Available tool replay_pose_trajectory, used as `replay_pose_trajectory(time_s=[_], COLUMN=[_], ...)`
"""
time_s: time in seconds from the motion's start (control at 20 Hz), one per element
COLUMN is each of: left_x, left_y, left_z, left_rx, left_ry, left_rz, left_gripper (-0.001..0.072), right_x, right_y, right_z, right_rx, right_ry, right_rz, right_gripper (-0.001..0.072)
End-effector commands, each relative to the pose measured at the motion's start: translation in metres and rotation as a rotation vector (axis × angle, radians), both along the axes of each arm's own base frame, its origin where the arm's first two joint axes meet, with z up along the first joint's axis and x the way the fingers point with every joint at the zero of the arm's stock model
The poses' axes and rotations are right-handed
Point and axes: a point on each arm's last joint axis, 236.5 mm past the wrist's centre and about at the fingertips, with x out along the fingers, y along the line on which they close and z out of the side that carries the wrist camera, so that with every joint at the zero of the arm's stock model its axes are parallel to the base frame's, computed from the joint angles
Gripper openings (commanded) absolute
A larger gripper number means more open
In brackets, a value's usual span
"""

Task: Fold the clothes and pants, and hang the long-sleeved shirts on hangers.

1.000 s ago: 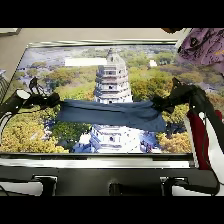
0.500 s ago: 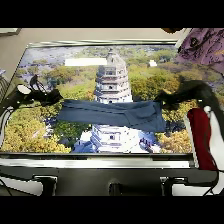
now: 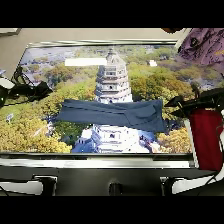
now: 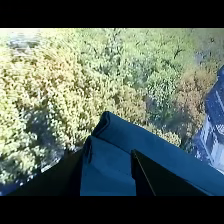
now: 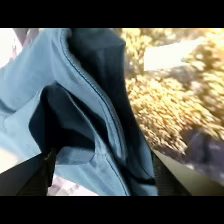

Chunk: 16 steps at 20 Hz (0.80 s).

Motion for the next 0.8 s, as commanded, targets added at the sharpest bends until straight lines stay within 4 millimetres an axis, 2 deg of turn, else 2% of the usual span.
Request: replay_pose_trajectory(time_s=[0.0, 0.15, 0.3, 0.35, 0.4, 0.45, 0.5, 0.55, 0.6, 0.65, 0.75], left_x=[-0.003, -0.003, -0.003, -0.003, -0.003, -0.002, -0.002, -0.002, -0.001, 0.0, -0.001], left_y=[0.001, 0.0, 0.0, 0.0, -0.001, -0.003, -0.007, -0.014, -0.025, -0.038, -0.075], left_z=[0.002, 0.003, 0.003, 0.003, 0.003, 0.003, 0.003, 0.003, 0.005, 0.006, 0.004], left_rx=[0.0, -0.01, -0.011, -0.015, -0.015, -0.015, -0.016, -0.022, -0.04, -0.056, -0.081], left_ry=[0.006, 0.011, 0.011, 0.013, 0.013, 0.013, 0.014, 0.013, 0.01, 0.007, 0.011], left_rz=[-0.004, 0.012, 0.013, 0.018, 0.015, 0.012, 0.004, -0.006, -0.02, -0.039, -0.096], left_gripper=[0.035, 0.0349, 0.035, 0.035, 0.0349, 0.0348, 0.0317, 0.0316, 0.0213, 0.0017, 0.0016], right_x=[0.0, -0.003, -0.004, -0.003, -0.001, 0.001, 0.003, 0.006, 0.01, 0.011, 0.009], right_y=[0.019, 0.036, 0.063, 0.071, 0.077, 0.08, 0.079, 0.076, 0.071, 0.065, 0.052], right_z=[-0.02, -0.037, -0.043, -0.044, -0.045, -0.044, -0.041, -0.034, -0.024, -0.012, 0.018], right_rx=[0.102, 0.121, 0.123, 0.117, 0.107, 0.103, 0.098, 0.078, 0.047, 0.009, -0.07], right_ry=[0.01, 0.045, 0.053, 0.047, 0.042, 0.037, 0.039, 0.027, 0.019, 0.014, 0.008], right_rz=[0.053, 0.091, 0.151, 0.165, 0.175, 0.174, 0.154, 0.139, 0.115, 0.096, 0.042], right_gripper=[0.0663, 0.0663, 0.0653, 0.0572, 0.0407, 0.0187, 0.0033, 0.0027, 0.0027, 0.0026, 0.0026])
